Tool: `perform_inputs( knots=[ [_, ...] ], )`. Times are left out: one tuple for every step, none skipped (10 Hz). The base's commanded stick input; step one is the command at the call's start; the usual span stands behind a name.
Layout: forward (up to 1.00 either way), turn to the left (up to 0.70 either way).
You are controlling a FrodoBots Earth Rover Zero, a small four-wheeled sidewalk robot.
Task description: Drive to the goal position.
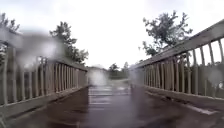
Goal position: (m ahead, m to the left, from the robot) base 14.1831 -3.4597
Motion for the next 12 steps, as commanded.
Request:
perform_inputs(
  knots=[
    [0.45,0.00],
    [0.45,0.00],
    [0.45,0.00],
    [0.45,0.00],
    [0.45,0.00],
    [0.45,0.00],
    [0.45,0.00],
    [0.45,0.00],
    [0.45,0.00],
    [0.45,0.00],
    [0.45,0.00],
    [0.45,0.00]
  ],
)
